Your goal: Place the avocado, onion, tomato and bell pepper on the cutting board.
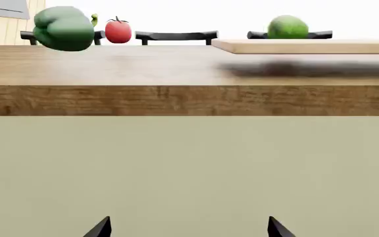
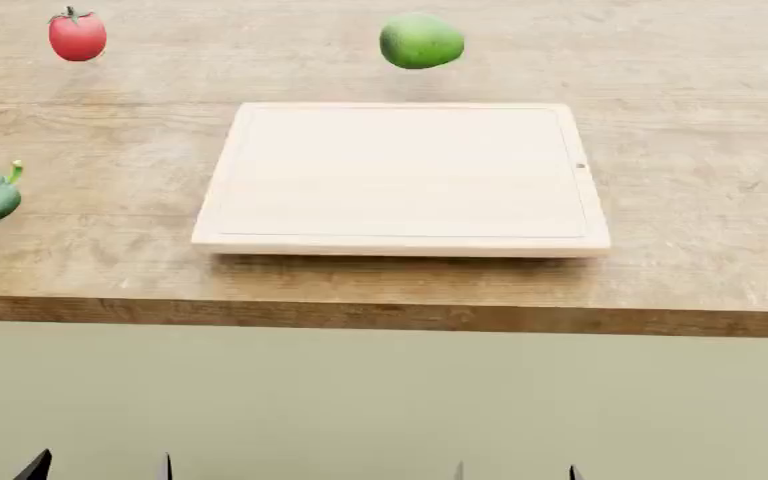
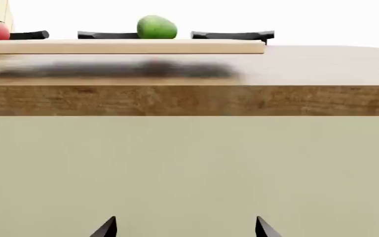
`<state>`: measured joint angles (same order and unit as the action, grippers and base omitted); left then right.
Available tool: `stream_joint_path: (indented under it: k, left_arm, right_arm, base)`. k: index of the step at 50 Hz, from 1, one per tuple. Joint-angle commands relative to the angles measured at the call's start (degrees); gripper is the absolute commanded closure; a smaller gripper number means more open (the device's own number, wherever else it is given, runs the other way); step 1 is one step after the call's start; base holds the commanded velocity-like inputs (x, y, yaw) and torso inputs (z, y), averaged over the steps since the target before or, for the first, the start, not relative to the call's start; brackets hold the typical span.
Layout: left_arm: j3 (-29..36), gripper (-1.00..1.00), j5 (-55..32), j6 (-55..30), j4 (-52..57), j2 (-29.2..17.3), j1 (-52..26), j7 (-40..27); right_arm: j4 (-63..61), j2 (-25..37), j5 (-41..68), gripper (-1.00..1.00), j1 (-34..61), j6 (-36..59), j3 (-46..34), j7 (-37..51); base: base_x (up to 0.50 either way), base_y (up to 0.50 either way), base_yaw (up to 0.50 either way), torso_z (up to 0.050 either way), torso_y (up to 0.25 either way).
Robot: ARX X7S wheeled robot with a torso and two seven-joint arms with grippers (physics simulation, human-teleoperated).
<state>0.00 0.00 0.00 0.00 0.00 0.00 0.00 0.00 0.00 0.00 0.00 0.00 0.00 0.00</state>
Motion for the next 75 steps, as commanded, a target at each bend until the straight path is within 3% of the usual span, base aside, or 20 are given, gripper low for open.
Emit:
stream_joint_path:
  k: [1,16,17,37,75]
  left_arm:
    - [0.8,-1.0,0.0,0.0,0.0,-0.6,0.0,-0.8]
    - [3.3,-1.0,-3.2,-0.6,0.8,-2.9,0.2,-3.8]
    - [4.5,-1.0,-0.5,-3.0,0.5,-3.5,-0.3,-4.9]
    - [5.4,-1.0,-4.7,-1.8,1.7,-4.8,0.4,-5.3]
    - [7.8,-1.0,-7.0,-1.3,2.6,-6.9,0.6,-8.0]
  right_arm:
    - [0.1,3.3,3.4,-1.0,0.1,-0.3,-4.0,4.0]
    - [-0.6,4.5,4.4,-1.0,0.0,0.4,-5.3,5.3]
    - [-0.7,4.6,4.5,-1.0,0.0,0.5,-5.4,5.4]
    - [-1.5,5.8,5.7,-1.0,-0.4,0.8,-6.9,7.1]
    - [-1.9,7.7,7.7,-1.0,-0.4,0.6,-8.9,9.1]
  base:
    - [0.0,0.0,0.0,0.0,0.0]
    - [0.0,0.0,0.0,0.0,0.0]
    - [0.0,0.0,0.0,0.0,0.0]
    - [0.0,0.0,0.0,0.017,0.0]
    - [0.0,0.0,0.0,0.047,0.0]
